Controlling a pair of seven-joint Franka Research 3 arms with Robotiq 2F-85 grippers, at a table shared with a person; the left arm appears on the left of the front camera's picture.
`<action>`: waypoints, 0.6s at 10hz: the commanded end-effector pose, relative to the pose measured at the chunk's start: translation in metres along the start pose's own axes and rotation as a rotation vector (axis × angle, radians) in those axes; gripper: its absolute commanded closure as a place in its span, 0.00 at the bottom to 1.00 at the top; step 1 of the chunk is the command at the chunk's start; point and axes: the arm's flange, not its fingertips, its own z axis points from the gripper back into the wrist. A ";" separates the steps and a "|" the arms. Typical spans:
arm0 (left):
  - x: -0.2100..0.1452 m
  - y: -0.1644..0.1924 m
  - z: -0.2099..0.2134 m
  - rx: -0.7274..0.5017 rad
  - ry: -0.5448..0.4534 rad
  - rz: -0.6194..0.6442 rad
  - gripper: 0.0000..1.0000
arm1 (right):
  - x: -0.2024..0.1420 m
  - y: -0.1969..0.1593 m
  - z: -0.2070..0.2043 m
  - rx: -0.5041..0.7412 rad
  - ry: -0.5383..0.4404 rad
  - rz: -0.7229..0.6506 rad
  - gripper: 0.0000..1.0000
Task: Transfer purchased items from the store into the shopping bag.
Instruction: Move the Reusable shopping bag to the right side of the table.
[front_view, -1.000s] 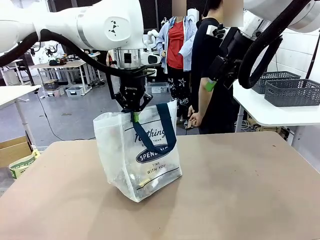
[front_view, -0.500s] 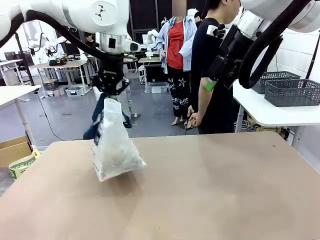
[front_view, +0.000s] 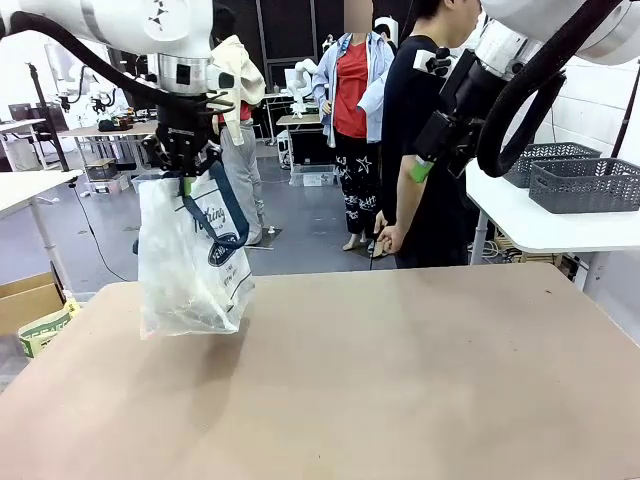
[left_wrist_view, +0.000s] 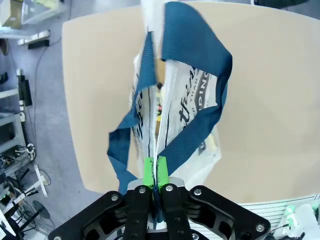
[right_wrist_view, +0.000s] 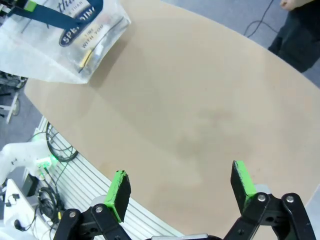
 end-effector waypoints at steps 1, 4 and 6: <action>-0.018 0.039 -0.008 0.019 -0.088 -0.035 1.00 | -0.003 0.001 0.000 -0.006 0.013 -0.001 0.00; -0.042 0.087 -0.023 0.038 -0.116 -0.052 1.00 | -0.003 0.001 0.000 -0.006 0.013 -0.001 0.00; -0.058 0.116 -0.036 0.062 -0.134 -0.066 1.00 | -0.003 0.001 0.000 -0.006 0.013 -0.001 0.00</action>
